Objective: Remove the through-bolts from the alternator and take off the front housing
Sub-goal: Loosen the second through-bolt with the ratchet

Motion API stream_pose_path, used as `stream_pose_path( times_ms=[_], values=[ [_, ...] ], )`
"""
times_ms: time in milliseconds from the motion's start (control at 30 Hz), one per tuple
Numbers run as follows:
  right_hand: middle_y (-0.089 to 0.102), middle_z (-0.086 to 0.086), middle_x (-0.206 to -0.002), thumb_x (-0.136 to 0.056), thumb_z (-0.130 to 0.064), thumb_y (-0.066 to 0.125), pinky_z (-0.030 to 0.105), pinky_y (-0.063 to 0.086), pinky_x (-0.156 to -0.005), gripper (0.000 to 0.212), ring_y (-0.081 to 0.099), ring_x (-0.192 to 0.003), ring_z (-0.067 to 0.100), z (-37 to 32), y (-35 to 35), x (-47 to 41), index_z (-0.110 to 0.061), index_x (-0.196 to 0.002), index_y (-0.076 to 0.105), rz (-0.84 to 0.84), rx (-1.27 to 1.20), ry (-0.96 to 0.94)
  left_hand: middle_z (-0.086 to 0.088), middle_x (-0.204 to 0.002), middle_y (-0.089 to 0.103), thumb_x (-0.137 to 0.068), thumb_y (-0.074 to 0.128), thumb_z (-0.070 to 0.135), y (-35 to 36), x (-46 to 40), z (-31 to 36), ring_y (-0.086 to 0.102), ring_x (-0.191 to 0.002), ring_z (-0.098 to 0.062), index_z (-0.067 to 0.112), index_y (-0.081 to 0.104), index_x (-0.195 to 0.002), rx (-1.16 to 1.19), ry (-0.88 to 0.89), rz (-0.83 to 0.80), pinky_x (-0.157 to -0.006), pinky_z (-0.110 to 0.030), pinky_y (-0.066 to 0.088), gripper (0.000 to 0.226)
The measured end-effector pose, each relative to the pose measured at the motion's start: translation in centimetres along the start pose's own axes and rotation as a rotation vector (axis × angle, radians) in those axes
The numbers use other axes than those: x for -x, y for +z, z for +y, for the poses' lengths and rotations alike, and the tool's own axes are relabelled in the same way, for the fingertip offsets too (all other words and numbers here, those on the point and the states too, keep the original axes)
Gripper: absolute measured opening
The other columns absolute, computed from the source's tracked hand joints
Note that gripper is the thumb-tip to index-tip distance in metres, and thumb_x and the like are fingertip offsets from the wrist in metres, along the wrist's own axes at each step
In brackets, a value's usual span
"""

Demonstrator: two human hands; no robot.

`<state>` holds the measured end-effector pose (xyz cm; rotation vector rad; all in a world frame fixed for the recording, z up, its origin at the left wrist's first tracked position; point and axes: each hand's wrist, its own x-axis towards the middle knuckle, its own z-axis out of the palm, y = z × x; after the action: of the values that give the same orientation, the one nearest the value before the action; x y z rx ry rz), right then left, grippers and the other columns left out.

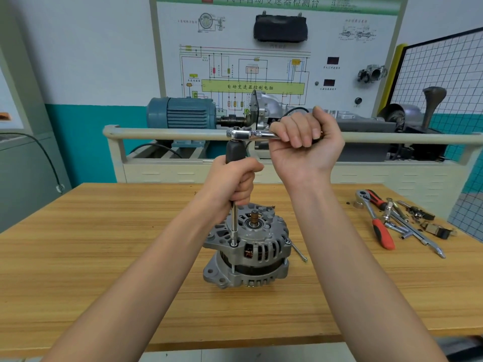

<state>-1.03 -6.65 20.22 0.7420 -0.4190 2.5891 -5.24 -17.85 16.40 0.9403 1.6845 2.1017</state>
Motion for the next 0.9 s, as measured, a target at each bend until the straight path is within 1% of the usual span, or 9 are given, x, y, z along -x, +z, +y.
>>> stream_pose_path(
  times_ms=[100, 400, 500, 567, 667, 700, 733, 800, 900],
  values=[
    [0.028, -0.004, -0.036, -0.081, -0.014, 0.044, 0.023, 0.029, -0.040, 0.042, 0.027, -0.034, 0.011, -0.1, 0.0, -0.1, -0.016, -0.040, 0.036, 0.001, 0.013, -0.011, 0.004, -0.037, 0.019, -0.088, 0.050, 0.002, 0.0, 0.0, 0.0, 0.014, -0.030, -0.010, 0.017, 0.025, -0.047, -0.002, -0.004, 0.005, -0.037, -0.015, 0.017, 0.051],
    [0.033, -0.002, -0.045, -0.079, -0.018, 0.054, 0.025, 0.039, -0.048, 0.035, 0.034, -0.043, 0.013, 0.0, 0.0, -0.1, -0.015, -0.046, 0.041, 0.040, 0.133, -0.071, 0.005, -0.038, 0.020, -0.087, 0.051, 0.001, 0.1, -0.4, 0.0, 0.015, -0.031, -0.010, 0.020, 0.026, -0.045, 0.010, 0.000, 0.029, -0.036, -0.015, 0.018, 0.051],
    [0.039, 0.000, -0.051, -0.081, -0.021, 0.056, 0.027, 0.043, -0.058, 0.031, 0.042, -0.049, 0.015, 0.1, -0.3, 0.0, -0.013, -0.053, 0.046, 0.023, 0.176, -0.057, 0.005, -0.037, 0.020, -0.086, 0.051, 0.001, 0.2, -0.4, -0.1, 0.014, -0.031, -0.010, 0.021, 0.027, -0.044, 0.012, 0.010, 0.045, -0.036, -0.015, 0.017, 0.052],
    [0.047, 0.002, -0.059, -0.088, -0.021, 0.055, 0.028, 0.045, -0.068, 0.028, 0.049, -0.059, 0.015, 0.0, -1.0, 0.0, -0.012, -0.061, 0.051, -0.042, 0.256, -0.029, 0.005, -0.037, 0.020, -0.086, 0.051, 0.001, 0.2, -0.4, -0.2, 0.015, -0.030, -0.010, 0.021, 0.027, -0.044, 0.017, 0.019, 0.049, -0.036, -0.015, 0.017, 0.053],
    [0.061, 0.003, -0.076, -0.087, -0.015, 0.054, 0.028, 0.051, -0.075, 0.010, 0.061, -0.075, 0.014, 0.3, -2.7, 0.9, -0.009, -0.082, 0.060, -0.158, 0.586, -0.001, 0.005, -0.037, 0.020, -0.086, 0.051, 0.001, 0.2, -0.3, -0.2, 0.015, -0.030, -0.010, 0.019, 0.027, -0.045, 0.020, 0.025, 0.052, -0.036, -0.014, 0.017, 0.051],
    [0.065, 0.002, -0.082, -0.084, -0.015, 0.057, 0.029, 0.052, -0.078, 0.009, 0.064, -0.081, 0.015, 0.4, -3.5, 1.4, -0.009, -0.089, 0.061, -0.184, 0.764, 0.018, 0.005, -0.036, 0.021, -0.086, 0.051, 0.001, 0.3, -0.3, -0.2, 0.015, -0.030, -0.009, 0.019, 0.028, -0.046, 0.022, 0.027, 0.055, -0.035, -0.014, 0.017, 0.050],
    [0.069, 0.001, -0.087, -0.080, -0.015, 0.063, 0.032, 0.053, -0.082, 0.015, 0.066, -0.087, 0.016, 0.5, -4.5, 2.0, -0.011, -0.094, 0.063, -0.205, 0.955, 0.062, 0.005, -0.036, 0.022, -0.086, 0.052, 0.000, 0.4, -0.3, -0.2, 0.016, -0.029, -0.009, 0.018, 0.030, -0.046, 0.031, 0.029, 0.063, -0.035, -0.014, 0.018, 0.049],
    [0.071, 0.001, -0.092, -0.073, -0.020, 0.073, 0.037, 0.054, -0.090, 0.023, 0.068, -0.094, 0.018, 0.4, -6.3, 3.3, -0.019, -0.095, 0.067, -0.247, 1.267, 0.222, 0.005, -0.037, 0.024, -0.085, 0.052, -0.003, 0.4, -0.4, -0.2, 0.018, -0.029, -0.008, 0.018, 0.033, -0.044, 0.064, 0.029, 0.081, -0.034, -0.014, 0.018, 0.050],
    [0.071, 0.005, -0.100, -0.077, -0.020, 0.077, 0.035, 0.052, -0.094, 0.027, 0.066, -0.099, 0.019, 0.3, -8.2, 5.0, -0.016, -0.102, 0.067, -0.367, 1.490, 0.491, 0.004, -0.038, 0.021, -0.087, 0.051, -0.001, 0.2, -0.5, -0.2, 0.014, -0.030, -0.009, 0.019, 0.027, -0.047, 0.068, 0.009, 0.057, -0.036, -0.016, 0.014, 0.050]
  ],
)
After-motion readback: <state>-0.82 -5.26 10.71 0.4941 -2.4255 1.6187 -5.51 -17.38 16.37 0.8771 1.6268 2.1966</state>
